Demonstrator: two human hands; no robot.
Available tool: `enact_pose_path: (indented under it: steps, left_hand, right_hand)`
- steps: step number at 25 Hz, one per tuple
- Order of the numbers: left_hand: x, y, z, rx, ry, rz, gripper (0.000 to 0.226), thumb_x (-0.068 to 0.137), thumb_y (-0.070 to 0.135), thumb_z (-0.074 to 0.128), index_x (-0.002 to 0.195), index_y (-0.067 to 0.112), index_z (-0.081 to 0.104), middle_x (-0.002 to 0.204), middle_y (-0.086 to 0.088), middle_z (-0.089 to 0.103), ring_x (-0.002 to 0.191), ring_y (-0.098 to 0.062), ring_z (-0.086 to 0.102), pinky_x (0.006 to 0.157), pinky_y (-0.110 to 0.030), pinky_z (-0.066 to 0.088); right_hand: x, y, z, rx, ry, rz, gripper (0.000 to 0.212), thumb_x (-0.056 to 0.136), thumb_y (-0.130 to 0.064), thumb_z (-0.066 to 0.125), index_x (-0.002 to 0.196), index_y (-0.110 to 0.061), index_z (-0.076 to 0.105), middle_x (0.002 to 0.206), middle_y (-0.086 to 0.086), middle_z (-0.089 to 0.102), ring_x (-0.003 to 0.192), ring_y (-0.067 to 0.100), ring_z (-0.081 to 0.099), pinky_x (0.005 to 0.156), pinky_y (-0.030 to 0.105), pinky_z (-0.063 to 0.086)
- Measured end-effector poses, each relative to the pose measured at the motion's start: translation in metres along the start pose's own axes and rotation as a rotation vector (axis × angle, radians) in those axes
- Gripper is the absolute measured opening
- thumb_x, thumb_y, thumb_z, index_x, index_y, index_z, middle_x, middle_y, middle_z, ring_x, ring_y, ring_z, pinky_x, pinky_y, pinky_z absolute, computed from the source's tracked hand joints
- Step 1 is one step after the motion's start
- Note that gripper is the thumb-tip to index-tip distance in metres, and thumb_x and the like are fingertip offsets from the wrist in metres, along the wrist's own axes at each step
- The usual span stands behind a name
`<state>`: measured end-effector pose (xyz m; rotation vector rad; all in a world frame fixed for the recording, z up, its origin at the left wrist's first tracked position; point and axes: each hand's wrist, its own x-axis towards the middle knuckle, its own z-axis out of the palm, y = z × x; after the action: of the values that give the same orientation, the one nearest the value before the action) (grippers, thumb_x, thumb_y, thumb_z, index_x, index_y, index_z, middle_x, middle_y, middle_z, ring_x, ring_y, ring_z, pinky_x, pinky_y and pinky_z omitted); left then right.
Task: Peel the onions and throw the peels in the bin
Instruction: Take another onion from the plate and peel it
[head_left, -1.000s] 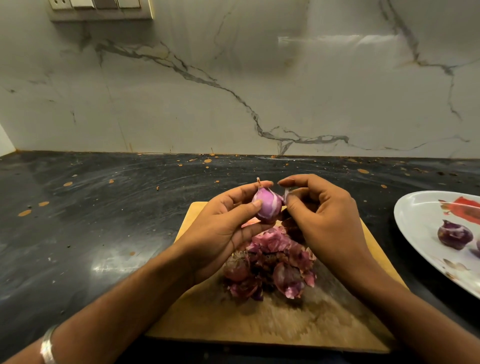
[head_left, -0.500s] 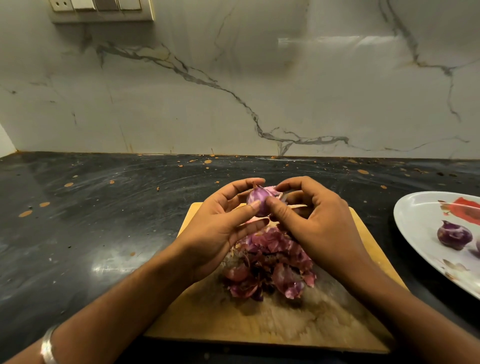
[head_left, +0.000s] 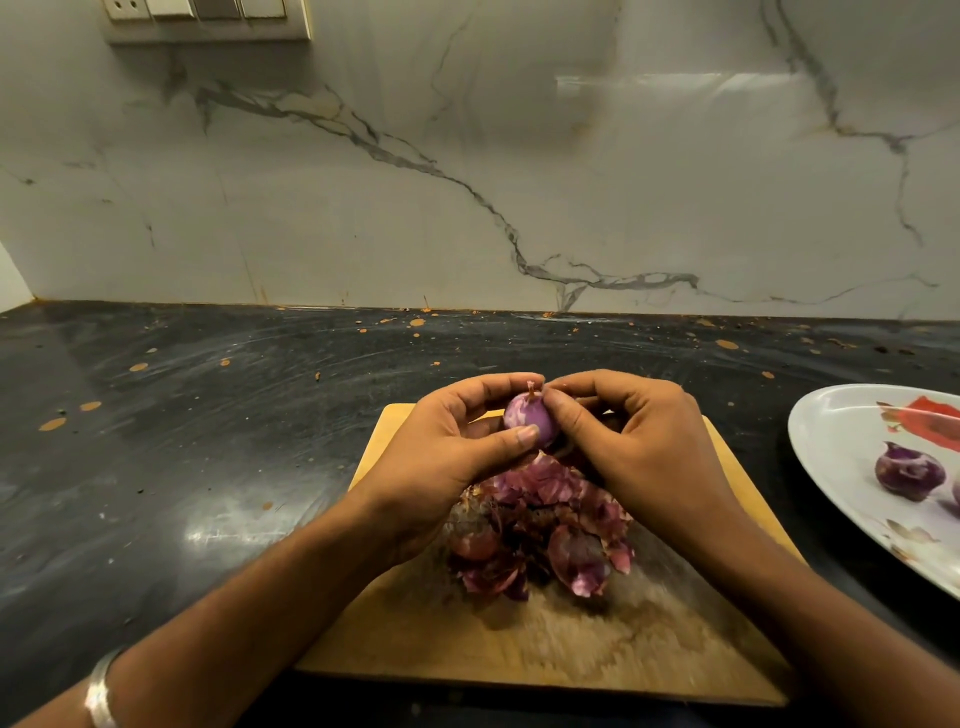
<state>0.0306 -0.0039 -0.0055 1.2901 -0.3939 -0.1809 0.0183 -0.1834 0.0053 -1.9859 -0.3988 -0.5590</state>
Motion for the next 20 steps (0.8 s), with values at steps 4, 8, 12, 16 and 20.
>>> enact_pose_path:
  steps: [4,8,12,16,20]
  left_hand:
    - [-0.002,-0.0006,0.0028,0.045,0.008,-0.001,0.043,0.085,-0.009,0.065,0.125,0.006,0.062,0.116,-0.013,0.072,0.107,-0.026,0.07,0.085,-0.029,0.058]
    - [-0.0038,-0.0009,0.0044,0.034,0.015,0.001,0.04,0.084,-0.01,0.064,0.122,0.005,0.063,0.113,-0.014,0.073,0.106,-0.026,0.07,0.085,-0.029,0.059]
    - [-0.0041,0.0002,0.0049,0.015,-0.001,-0.004,0.041,0.081,-0.006,0.066,0.121,0.006,0.063,0.111,-0.012,0.074,0.105,-0.025,0.071,0.085,-0.028,0.058]
    - [-0.0017,-0.0006,0.0053,-0.107,0.019,-0.015,0.045,0.076,0.002,0.066,0.121,0.005,0.063,0.123,-0.015,0.069,0.11,-0.026,0.069,0.086,-0.03,0.059]
    - [0.0019,-0.0006,0.0023,-0.17,0.038,-0.027,0.045,0.077,0.003,0.066,0.122,0.006,0.063,0.128,-0.014,0.066,0.111,-0.027,0.068,0.087,-0.031,0.059]
  right_hand:
    - [0.0002,0.0012,0.0025,-0.134,0.023,-0.062,0.01,0.091,-0.016,0.069,0.085,-0.018,0.077,0.069,-0.009,0.072,0.064,0.008,0.066,0.057,0.03,0.052]
    - [-0.0002,0.0025,0.0028,-0.1,0.039,-0.033,0.008,0.085,-0.015,0.074,0.077,-0.017,0.076,0.065,-0.006,0.071,0.059,0.012,0.065,0.054,0.036,0.052]
    - [-0.0017,0.0007,0.004,-0.07,0.067,-0.005,0.011,0.081,-0.015,0.078,0.072,-0.02,0.074,0.063,-0.005,0.071,0.056,0.012,0.065,0.052,0.034,0.053]
    - [-0.0006,0.0049,0.0041,0.062,0.087,0.136,0.009,0.08,-0.015,0.079,0.074,-0.018,0.074,0.063,-0.002,0.072,0.054,0.009,0.066,0.05,0.03,0.054]
    - [-0.0009,0.0063,0.0058,0.2,0.037,0.179,0.005,0.09,-0.021,0.072,0.09,-0.018,0.076,0.077,-0.001,0.076,0.071,0.012,0.073,0.062,0.028,0.058]
